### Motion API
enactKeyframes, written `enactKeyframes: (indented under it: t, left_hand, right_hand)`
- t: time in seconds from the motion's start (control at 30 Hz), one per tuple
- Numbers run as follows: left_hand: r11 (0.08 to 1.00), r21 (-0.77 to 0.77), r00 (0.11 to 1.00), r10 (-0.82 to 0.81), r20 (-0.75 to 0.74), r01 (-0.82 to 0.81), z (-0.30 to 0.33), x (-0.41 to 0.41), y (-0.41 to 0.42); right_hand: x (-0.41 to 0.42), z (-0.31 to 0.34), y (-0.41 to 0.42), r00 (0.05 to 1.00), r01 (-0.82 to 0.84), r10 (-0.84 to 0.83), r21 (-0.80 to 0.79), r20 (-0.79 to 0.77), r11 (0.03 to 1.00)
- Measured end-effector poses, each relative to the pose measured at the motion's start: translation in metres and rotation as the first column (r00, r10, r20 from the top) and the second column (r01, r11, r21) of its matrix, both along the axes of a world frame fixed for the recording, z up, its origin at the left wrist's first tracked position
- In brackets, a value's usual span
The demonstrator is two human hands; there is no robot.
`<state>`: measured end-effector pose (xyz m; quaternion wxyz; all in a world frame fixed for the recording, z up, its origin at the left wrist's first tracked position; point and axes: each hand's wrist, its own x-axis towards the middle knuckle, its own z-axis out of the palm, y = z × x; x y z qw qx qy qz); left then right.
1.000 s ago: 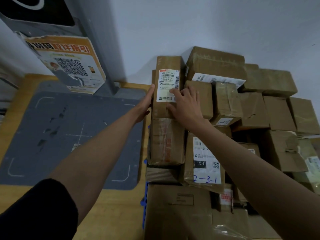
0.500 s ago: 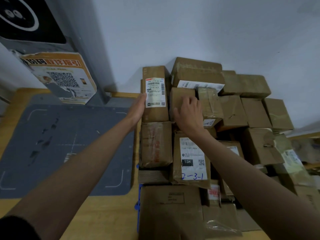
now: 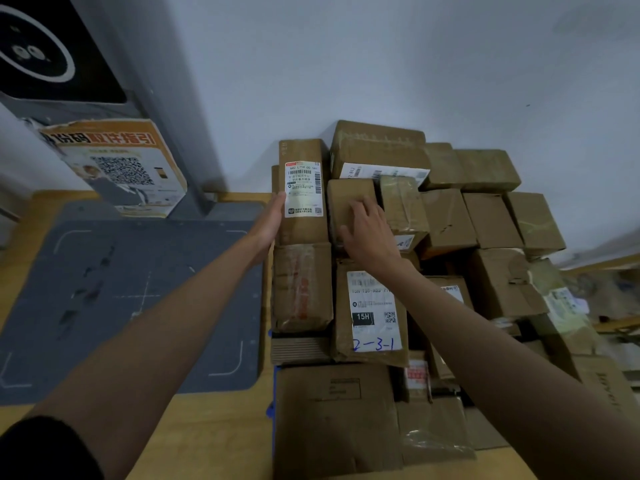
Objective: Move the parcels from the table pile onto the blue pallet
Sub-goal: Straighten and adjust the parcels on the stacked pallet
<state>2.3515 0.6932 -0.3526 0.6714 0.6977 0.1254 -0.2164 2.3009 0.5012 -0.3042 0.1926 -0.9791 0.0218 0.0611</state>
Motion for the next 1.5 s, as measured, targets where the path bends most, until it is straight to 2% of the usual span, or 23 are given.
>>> enactKeyframes:
  t: [0.13, 0.23, 0.37, 0.6, 0.77, 0.83, 0.97, 1.03, 1.13, 1.2, 1.3, 1.5]
  left_hand:
    - [0.993, -0.029, 0.994, 0.11, 0.002, -0.11, 0.004, -0.027, -0.002]
    - [0.993, -0.054, 0.993, 0.106, -0.059, -0.109, -0.005, -0.059, -0.004]
    - [0.988, -0.072, 0.983, 0.127, -0.133, -0.138, -0.01, -0.08, -0.009]
    - [0.99, -0.033, 0.982, 0.129, -0.135, -0.134, -0.003, -0.076, -0.013]
    - [0.996, 0.086, 0.999, 0.035, -0.022, -0.033, 0.005, -0.077, -0.007]
    - [0.983, 0.185, 1.0, -0.023, 0.006, 0.022, 0.012, -0.08, -0.002]
    - [0.891, 0.453, 0.987, -0.055, 0.15, -0.019, 0.025, -0.102, 0.01]
    - [0.817, 0.573, 0.974, -0.071, 0.215, -0.067, 0.03, -0.117, 0.015]
    - [0.745, 0.666, 0.932, -0.213, 0.292, -0.038, 0.035, -0.143, 0.013]
    - [0.721, 0.692, 0.912, -0.299, 0.282, 0.023, 0.036, -0.159, 0.007]
    - [0.686, 0.725, 0.901, -0.35, 0.256, 0.06, 0.037, -0.172, -0.002]
    - [0.572, 0.797, 0.884, -0.454, 0.11, 0.195, 0.05, -0.175, -0.003]
  right_hand:
    - [-0.02, 0.006, 0.001, 0.997, 0.021, -0.02, -0.015, 0.078, 1.0]
    - [-0.044, 0.005, 0.001, 0.992, 0.035, -0.027, -0.059, 0.124, 0.998]
    - [-0.073, 0.002, -0.004, 0.988, 0.102, -0.088, -0.109, 0.127, 0.989]
    - [-0.098, -0.002, -0.02, 0.986, 0.131, -0.118, -0.109, 0.119, 0.985]
    - [-0.097, 0.004, -0.022, 0.986, 0.118, -0.106, -0.094, 0.126, 0.989]
    - [-0.1, 0.008, -0.024, 0.986, 0.117, -0.104, -0.095, 0.131, 0.989]
    - [-0.115, 0.015, -0.028, 0.988, 0.14, -0.129, -0.141, 0.084, 0.98]
    - [-0.127, 0.015, -0.032, 0.985, 0.166, -0.17, -0.138, -0.014, 0.976]
    - [-0.149, 0.013, -0.036, 0.966, 0.168, -0.185, -0.107, -0.182, 0.98]
    - [-0.164, 0.01, -0.035, 0.965, 0.112, -0.136, -0.115, -0.223, 0.987]
    - [-0.177, 0.004, -0.033, 0.98, 0.05, -0.075, -0.139, -0.185, 0.989]
    - [-0.191, 0.019, -0.045, 0.984, 0.041, -0.057, -0.098, -0.167, 0.994]
